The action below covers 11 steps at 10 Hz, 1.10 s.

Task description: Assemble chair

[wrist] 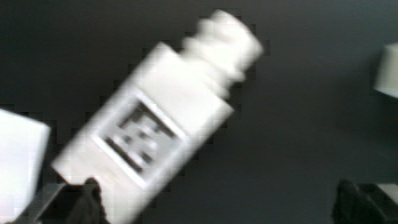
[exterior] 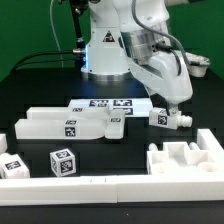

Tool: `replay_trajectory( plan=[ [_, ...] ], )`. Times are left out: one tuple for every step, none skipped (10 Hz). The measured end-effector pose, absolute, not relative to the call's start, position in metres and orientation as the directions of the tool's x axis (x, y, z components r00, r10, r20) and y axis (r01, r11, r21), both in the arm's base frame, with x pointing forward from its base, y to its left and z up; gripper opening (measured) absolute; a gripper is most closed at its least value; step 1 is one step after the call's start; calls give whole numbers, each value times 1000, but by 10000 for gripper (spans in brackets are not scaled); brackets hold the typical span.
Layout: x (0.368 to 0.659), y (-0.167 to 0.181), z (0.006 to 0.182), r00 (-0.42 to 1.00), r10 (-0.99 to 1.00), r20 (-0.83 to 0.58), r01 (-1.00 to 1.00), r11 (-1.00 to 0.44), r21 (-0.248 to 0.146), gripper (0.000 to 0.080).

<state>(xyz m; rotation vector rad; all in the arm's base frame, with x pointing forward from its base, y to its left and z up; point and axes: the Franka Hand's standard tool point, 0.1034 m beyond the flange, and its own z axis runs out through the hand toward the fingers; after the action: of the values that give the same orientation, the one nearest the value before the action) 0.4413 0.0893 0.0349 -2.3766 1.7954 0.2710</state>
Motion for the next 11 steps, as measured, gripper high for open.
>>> replay_trajectory(
  plan=[
    [437,90,27,269,-938,-220,-962,-274,-7,649],
    [436,91,25,269,-939,-214,-962,-274,-8,649],
    [436,91,25,269,-939,-214,-962,-274,-8,649],
    [436,91,25,269,-939,-214,-962,-274,-8,649],
    [436,91,25,269,-939,-214,-962,-274,-8,626],
    [436,91,25,269,-939,-214,-962,-274,-8,493],
    [436,91,25,269,-939,-214,-962,-274,-8,333],
    [436,91,25,269,-939,-214,-962,-274,-8,333],
    [436,91,25,269,-939,-214,-962,-274,-8,156],
    [436,91,25,269,-939,-214,-962,-274,-8,35],
    [436,91,25,269,-939,-214,-962,-274,-8,11]
  ],
)
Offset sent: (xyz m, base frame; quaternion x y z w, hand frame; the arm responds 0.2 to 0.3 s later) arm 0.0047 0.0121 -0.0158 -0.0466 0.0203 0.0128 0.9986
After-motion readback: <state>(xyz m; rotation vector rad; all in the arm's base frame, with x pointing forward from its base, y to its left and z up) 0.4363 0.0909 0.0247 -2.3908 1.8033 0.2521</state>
